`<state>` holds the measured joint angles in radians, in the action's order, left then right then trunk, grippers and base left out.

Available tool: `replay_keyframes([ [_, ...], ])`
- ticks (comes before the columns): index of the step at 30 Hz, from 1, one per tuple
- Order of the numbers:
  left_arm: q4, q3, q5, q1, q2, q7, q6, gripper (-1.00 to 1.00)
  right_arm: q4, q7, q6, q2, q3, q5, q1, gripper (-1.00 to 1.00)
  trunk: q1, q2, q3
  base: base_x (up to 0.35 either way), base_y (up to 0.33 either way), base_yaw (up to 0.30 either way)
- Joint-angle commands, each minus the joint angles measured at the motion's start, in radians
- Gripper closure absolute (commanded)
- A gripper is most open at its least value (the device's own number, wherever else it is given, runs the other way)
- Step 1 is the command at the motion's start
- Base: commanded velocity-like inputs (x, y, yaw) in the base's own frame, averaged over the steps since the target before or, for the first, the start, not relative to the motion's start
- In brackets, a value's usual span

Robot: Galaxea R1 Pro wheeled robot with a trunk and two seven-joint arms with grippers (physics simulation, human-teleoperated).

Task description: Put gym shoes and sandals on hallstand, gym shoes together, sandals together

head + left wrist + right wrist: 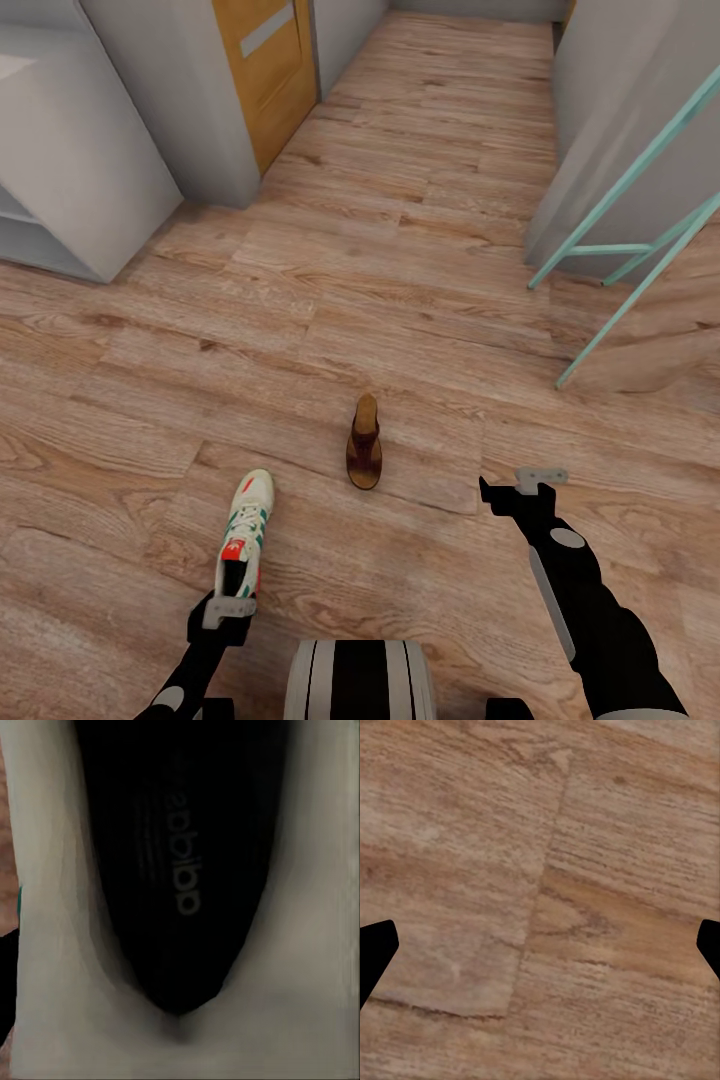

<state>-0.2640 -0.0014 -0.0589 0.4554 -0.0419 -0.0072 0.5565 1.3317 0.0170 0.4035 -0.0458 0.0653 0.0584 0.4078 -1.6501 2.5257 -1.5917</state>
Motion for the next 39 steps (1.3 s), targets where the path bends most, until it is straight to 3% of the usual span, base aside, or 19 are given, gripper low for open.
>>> replay_keyframes([
  [1, 0.000, 0.000, -0.007, 0.000, 0.000, 0.001, 0.003, 1.00, 0.001, 0.001, 0.006, 0.000, -0.001, 0.006, 0.000, -1.00, 0.000, 0.000, -0.001, 0.000, 0.000, 0.000],
  [21, -0.001, 0.003, -0.004, 0.000, -0.001, 0.003, 0.008, 1.00, 0.001, 0.001, 0.006, 0.000, -0.001, 0.006, 0.000, -1.00, 0.000, 0.000, -0.001, 0.000, 0.000, 0.000],
  [34, -0.001, 0.005, -0.004, 0.000, -0.001, 0.003, 0.008, 1.00, -0.003, 0.001, 0.006, -0.003, 0.000, 0.012, 0.000, -1.00, 0.006, -0.003, 0.050, 0.000, 0.000, 0.000],
  [39, -0.009, 0.009, 0.002, -0.017, 0.005, 0.011, 0.008, 1.00, 0.025, 0.006, 0.016, 0.008, 0.007, 0.017, -0.006, -1.00, 0.006, -0.003, 0.050, 0.000, 0.000, 0.000],
])
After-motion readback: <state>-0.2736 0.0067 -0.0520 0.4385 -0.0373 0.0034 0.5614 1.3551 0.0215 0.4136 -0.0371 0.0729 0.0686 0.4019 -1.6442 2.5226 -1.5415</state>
